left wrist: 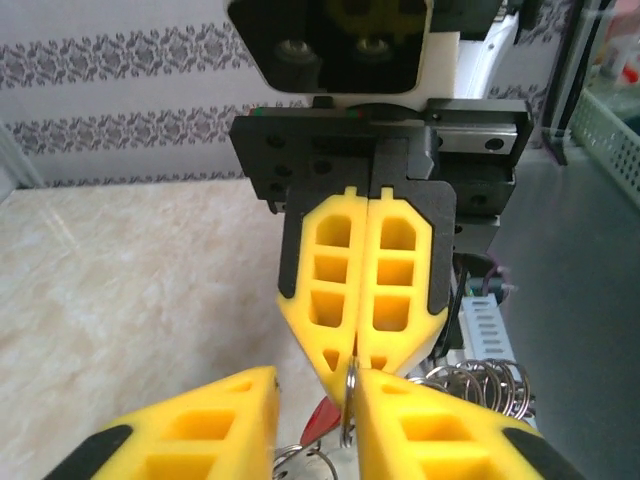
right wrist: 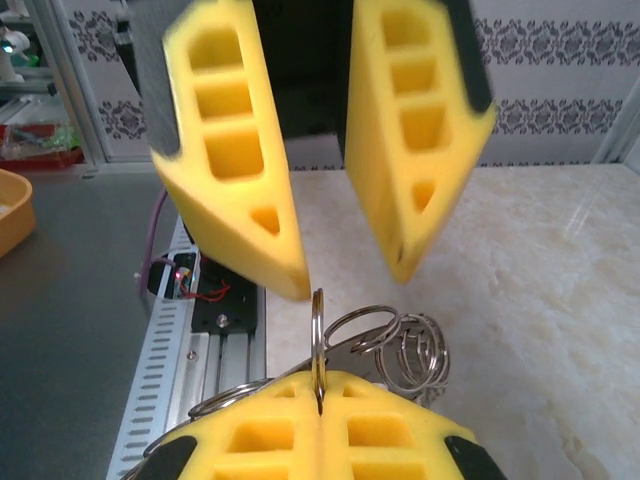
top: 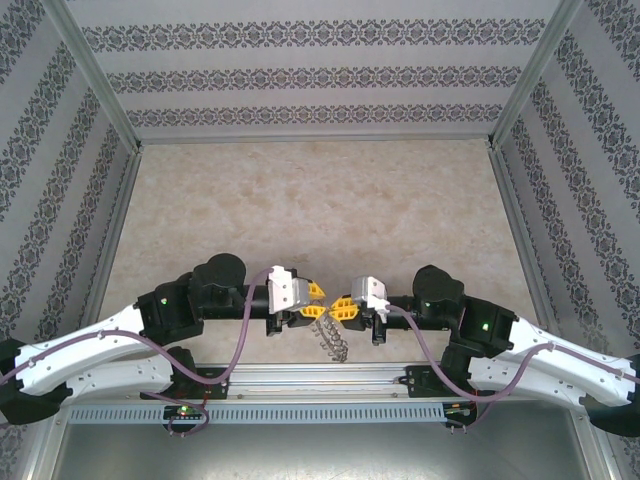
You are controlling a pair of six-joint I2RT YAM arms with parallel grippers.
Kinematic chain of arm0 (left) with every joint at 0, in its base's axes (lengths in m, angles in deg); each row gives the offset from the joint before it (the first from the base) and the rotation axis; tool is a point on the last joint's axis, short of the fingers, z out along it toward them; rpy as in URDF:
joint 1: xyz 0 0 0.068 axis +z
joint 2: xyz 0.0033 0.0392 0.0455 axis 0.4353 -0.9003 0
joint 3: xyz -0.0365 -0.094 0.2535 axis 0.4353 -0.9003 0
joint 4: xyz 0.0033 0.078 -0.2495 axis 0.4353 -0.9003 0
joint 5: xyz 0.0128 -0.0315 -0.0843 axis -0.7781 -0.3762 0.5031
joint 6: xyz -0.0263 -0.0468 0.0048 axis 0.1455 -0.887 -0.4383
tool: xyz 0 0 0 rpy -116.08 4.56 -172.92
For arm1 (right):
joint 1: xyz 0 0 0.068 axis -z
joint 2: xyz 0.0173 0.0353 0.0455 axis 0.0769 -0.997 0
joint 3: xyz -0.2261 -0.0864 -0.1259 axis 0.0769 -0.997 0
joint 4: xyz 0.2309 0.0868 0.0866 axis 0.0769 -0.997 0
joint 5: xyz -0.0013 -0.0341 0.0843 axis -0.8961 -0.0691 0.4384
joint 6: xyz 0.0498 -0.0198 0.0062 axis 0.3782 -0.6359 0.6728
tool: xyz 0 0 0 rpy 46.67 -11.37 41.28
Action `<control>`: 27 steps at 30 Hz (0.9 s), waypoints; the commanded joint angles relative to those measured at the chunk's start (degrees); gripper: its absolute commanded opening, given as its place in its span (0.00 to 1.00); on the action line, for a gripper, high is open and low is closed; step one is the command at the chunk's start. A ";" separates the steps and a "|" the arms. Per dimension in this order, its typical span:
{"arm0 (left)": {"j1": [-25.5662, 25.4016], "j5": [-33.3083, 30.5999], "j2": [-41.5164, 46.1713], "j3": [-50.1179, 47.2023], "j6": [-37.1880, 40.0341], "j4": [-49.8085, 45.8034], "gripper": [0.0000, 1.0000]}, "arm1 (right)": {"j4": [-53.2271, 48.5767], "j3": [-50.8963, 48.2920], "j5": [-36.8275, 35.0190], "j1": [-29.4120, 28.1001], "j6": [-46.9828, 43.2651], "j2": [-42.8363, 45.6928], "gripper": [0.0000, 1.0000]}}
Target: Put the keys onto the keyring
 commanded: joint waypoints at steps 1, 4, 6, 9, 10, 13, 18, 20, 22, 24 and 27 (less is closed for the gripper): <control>-0.43 -3.61 -1.76 4.25 4.08 -10.91 0.30 | -1.26 1.89 -1.85 0.12 -1.07 -0.75 0.00; -0.43 -4.29 -3.66 6.18 4.95 -13.53 0.33 | -1.59 2.42 -2.06 0.16 -1.25 -1.94 0.00; -0.43 -3.87 -4.78 6.87 5.00 -14.28 0.34 | -1.61 2.61 -2.15 0.16 -1.43 -2.36 0.00; -0.43 -3.56 -5.73 6.90 4.91 -14.46 0.34 | -1.36 2.70 -2.16 0.17 -1.49 -2.31 0.00; -0.43 -3.33 -5.93 6.83 4.74 -14.51 0.34 | -1.29 2.70 -2.39 0.16 -1.56 -2.46 0.00; -0.43 -2.41 -6.45 6.58 4.37 -14.36 0.33 | -1.41 2.75 -2.17 0.19 -1.79 -2.69 0.00; -0.43 -2.61 -7.57 6.53 4.32 -14.43 0.25 | -0.90 2.85 -1.88 0.11 -1.95 -3.16 0.00; -0.43 -2.71 -7.55 6.58 4.49 -14.20 0.15 | -0.90 3.04 -1.71 0.12 -2.04 -3.28 0.00; -0.43 -2.59 -7.24 6.41 4.75 -13.60 0.00 | -0.89 3.05 -1.54 0.13 -2.02 -3.26 0.00; -0.43 -1.73 -6.59 5.98 4.80 -12.60 0.00 | -1.06 2.97 -1.58 0.12 -1.98 -3.17 0.00; -0.43 -0.86 -4.82 4.85 4.23 -9.98 0.00 | -0.99 2.64 -0.90 0.17 -1.72 -2.62 0.00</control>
